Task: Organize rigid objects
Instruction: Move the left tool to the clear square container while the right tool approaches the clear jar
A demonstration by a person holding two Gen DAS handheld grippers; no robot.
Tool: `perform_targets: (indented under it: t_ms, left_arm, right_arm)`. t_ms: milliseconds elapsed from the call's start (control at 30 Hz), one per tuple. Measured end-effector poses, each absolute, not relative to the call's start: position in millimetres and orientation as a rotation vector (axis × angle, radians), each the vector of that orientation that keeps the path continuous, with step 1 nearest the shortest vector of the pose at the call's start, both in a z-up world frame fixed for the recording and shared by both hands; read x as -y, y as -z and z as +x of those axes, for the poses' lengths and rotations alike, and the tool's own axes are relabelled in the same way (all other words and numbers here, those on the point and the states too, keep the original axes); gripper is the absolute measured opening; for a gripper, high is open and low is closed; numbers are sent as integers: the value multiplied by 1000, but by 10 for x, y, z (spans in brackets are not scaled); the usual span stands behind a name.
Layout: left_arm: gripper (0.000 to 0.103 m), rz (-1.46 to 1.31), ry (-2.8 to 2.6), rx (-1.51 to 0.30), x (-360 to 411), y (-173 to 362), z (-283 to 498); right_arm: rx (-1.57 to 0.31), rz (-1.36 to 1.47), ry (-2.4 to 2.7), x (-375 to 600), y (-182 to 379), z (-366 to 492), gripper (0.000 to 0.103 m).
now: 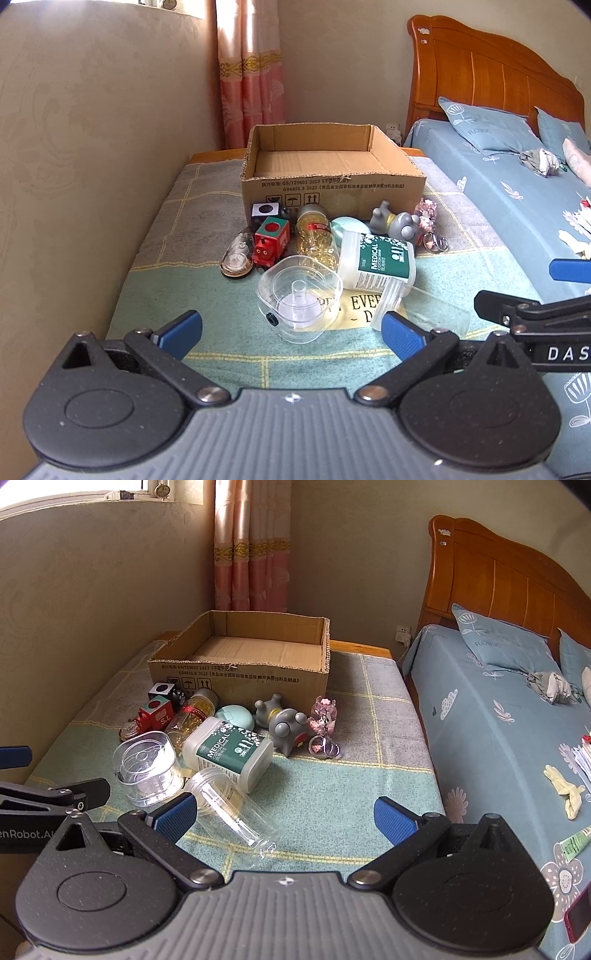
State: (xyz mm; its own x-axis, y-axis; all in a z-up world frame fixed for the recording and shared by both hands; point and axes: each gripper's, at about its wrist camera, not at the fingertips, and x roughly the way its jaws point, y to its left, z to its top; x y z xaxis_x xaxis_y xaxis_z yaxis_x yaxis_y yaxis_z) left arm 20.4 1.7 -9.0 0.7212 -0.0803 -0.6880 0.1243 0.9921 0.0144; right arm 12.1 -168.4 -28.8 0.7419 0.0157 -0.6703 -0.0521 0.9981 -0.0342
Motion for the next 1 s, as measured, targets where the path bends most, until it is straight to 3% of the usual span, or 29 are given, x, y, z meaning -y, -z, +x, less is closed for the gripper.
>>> perform_targets:
  t_ms: [467,1000]
  left_arm:
    - [102,72,149,-850,-139,470,586]
    - [102,106,198,-933,-118,826,943]
  right_arm:
    - [-880,-122,-128,1678,905,423,103]
    - [-934,-90,-11,2099,1078,812,103]
